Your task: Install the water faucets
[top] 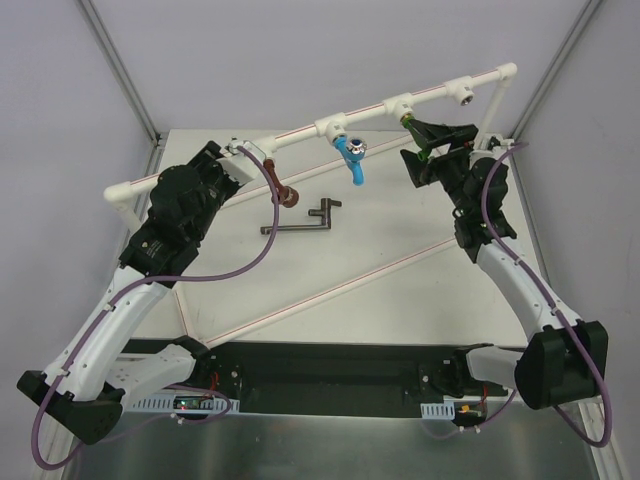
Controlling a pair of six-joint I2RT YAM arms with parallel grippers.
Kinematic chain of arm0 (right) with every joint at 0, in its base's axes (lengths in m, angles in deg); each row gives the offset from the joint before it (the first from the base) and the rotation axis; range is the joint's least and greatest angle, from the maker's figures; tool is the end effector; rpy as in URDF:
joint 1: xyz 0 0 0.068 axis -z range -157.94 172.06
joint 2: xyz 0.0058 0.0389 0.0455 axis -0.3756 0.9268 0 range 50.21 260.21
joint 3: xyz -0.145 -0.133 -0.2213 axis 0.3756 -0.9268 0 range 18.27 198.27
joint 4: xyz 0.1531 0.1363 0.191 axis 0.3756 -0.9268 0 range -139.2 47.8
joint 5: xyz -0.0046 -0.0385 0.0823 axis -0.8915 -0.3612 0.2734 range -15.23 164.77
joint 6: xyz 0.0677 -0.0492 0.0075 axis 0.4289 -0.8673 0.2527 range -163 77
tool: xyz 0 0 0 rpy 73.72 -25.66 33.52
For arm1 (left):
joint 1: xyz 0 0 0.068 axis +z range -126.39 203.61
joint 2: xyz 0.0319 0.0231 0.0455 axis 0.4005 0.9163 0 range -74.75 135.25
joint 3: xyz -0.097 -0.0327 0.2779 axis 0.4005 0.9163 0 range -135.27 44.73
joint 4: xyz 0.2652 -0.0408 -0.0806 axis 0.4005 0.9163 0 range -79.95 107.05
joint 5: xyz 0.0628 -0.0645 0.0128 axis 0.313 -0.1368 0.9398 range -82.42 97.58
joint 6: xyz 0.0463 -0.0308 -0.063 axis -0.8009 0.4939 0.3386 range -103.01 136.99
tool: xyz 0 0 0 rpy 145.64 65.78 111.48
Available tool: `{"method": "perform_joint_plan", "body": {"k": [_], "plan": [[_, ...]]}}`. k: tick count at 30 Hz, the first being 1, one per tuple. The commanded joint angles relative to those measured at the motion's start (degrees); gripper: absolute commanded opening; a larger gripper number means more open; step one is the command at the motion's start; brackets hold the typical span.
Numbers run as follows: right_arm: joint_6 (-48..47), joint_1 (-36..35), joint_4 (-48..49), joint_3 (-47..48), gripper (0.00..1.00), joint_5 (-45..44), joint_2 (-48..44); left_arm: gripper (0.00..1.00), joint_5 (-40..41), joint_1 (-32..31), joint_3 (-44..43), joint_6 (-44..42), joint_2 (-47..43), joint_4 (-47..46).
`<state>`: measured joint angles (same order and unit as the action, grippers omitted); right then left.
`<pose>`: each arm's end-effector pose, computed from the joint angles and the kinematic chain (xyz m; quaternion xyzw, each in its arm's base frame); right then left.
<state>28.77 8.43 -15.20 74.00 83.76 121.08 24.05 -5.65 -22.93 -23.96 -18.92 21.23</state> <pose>0.3283 0.0914 0.4044 0.2521 0.5788 0.5611 0.5353 0.2281 -0.1038 0.4664 0.3168 0.6279 0.1719 0.6898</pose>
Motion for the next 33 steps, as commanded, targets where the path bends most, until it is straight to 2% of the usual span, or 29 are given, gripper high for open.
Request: {"method": "perform_joint_plan", "body": {"k": [1, 6, 10, 17, 20, 21, 24, 25, 28, 33], "plan": [[-2.6, 1.1, -0.2, -1.1, 0.96, 0.0, -4.0, 0.00, -2.1, -0.3, 2.4, 9.2, 1.8, 7.6], [-7.1, 2.7, -2.7, -2.8, 0.96, 2.3, -8.5, 0.00, -2.1, -0.3, 2.4, 9.0, 1.7, 7.6], [-15.7, 4.0, -8.9, -0.7, 0.96, 3.5, -13.7, 0.00, -2.1, -0.3, 2.4, 9.2, 1.8, 7.6], [-42.9, 4.3, -37.1, 11.2, 0.96, -2.9, -21.1, 0.00, -2.4, -0.3, 2.4, 9.2, 2.0, 7.6], [-61.7, 4.2, -42.1, 16.5, 0.96, 0.0, -20.5, 0.00, -2.6, -0.3, 2.4, 9.3, 1.8, 7.6], [-73.1, 4.1, -43.6, 17.7, 0.96, 2.8, -20.1, 0.00, -2.7, -0.3, 2.3, 9.4, 1.9, 7.6], [-92.0, 2.4, -47.3, 18.9, 0.96, 6.6, -19.9, 0.00, -2.8, -0.2, 2.3, 9.5, 1.8, 7.6], [-104.3, 1.0, -47.0, 17.9, 0.96, 6.1, -20.4, 0.00, -2.8, -0.3, 2.3, 9.5, 1.8, 7.6], [-121.2, -1.7, -44.8, 14.7, 0.96, 4.2, -22.7, 0.00, -2.8, -0.3, 2.3, 9.6, 1.6, 7.6], [-134.8, -3.7, -44.4, 16.4, 0.96, 2.9, -21.2, 0.00, -2.4, -0.3, 2.4, 9.4, 1.5, 7.6]]}}
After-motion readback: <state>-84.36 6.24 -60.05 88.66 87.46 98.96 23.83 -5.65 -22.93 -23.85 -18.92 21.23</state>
